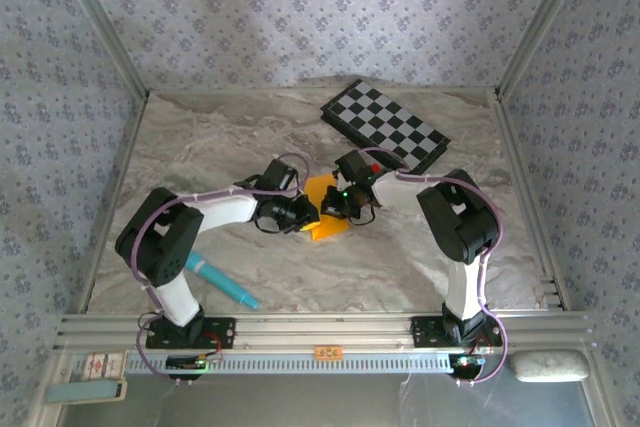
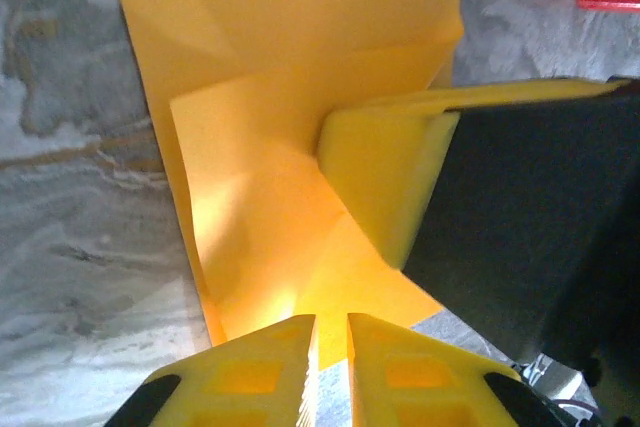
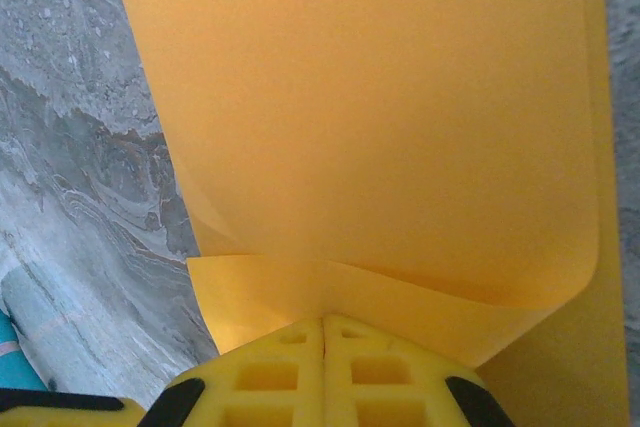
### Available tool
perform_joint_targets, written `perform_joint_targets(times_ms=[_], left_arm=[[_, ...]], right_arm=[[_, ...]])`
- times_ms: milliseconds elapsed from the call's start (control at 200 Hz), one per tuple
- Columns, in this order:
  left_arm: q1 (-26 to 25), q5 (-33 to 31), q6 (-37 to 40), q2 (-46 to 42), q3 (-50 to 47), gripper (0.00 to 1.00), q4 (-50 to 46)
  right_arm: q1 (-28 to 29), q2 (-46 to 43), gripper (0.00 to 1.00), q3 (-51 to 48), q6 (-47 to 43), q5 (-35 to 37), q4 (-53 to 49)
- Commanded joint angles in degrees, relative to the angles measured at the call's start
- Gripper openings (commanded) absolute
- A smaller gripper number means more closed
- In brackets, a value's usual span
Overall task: Fold a paper plane with a square sheet of paper (pick it up from the middle)
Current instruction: Fold the triangle a second time at the center of the table.
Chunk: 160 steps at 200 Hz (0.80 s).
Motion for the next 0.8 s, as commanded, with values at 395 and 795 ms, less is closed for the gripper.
perform_joint_targets(times_ms=[395, 795], left_arm=[[-2.0, 1.5, -0.9, 3.6, 0.1, 0.13, 2.6], [-2.7, -0.5, 1.9, 5.0, -0.8, 0.11, -0.1]], right_arm=[[0.2, 5.5, 0.05, -0.9, 0.9, 6.7, -8.8], [-0.1, 6.2, 0.05, -0.6, 1.0, 6.6, -9.5]])
